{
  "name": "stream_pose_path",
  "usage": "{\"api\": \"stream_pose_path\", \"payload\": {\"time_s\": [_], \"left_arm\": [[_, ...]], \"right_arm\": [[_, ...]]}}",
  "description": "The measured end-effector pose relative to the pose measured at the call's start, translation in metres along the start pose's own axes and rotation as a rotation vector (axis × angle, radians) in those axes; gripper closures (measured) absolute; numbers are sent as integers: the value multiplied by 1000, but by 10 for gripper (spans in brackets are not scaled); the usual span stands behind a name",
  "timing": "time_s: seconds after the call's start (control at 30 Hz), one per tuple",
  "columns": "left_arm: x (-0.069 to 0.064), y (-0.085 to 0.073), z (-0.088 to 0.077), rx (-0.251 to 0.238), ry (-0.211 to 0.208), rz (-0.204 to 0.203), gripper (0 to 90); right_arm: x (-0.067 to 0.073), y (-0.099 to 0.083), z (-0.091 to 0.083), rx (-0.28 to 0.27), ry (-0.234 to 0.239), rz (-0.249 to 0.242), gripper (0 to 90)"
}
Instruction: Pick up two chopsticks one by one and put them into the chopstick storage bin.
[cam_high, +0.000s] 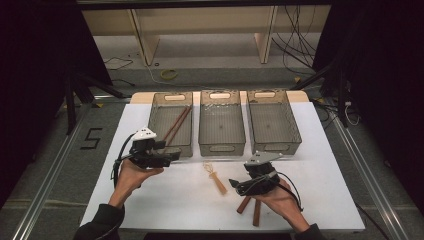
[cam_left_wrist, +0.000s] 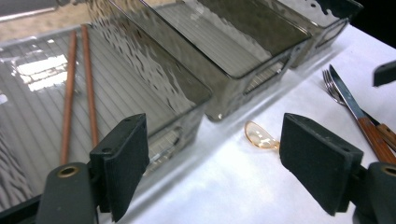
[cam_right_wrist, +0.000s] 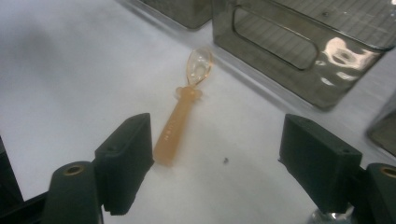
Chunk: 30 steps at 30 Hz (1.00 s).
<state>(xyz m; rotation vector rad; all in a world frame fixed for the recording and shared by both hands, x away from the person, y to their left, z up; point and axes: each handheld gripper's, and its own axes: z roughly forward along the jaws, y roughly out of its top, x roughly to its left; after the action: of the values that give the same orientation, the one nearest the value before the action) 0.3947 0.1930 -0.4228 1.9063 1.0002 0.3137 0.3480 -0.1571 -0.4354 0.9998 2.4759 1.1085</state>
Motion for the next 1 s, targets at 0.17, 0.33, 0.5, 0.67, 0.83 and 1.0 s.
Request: {"api": "stream_pose_path", "payload": {"time_s": [0.17,0.33,0.5,0.67,0.83,1.0], "left_arm": [[-6,-6,-2,-11,-9,5,226],[-12,-14,-6,-35,-20,3,221],[-14,-22,-9,-36,-22,-4,218],[-16,-27,-12,-60,-16,-4,214],[-20,-32,-11,-54,-25,3,215],[-25,-39,-7,-35,-23,18,210]], "right_arm": [[6,6,12,39,11,-23,277],[10,9,22,63,20,-34,285],[12,11,33,87,25,-36,299],[15,12,43,115,41,-45,310],[16,12,49,140,47,-49,317],[16,12,53,153,49,-45,326]]}}
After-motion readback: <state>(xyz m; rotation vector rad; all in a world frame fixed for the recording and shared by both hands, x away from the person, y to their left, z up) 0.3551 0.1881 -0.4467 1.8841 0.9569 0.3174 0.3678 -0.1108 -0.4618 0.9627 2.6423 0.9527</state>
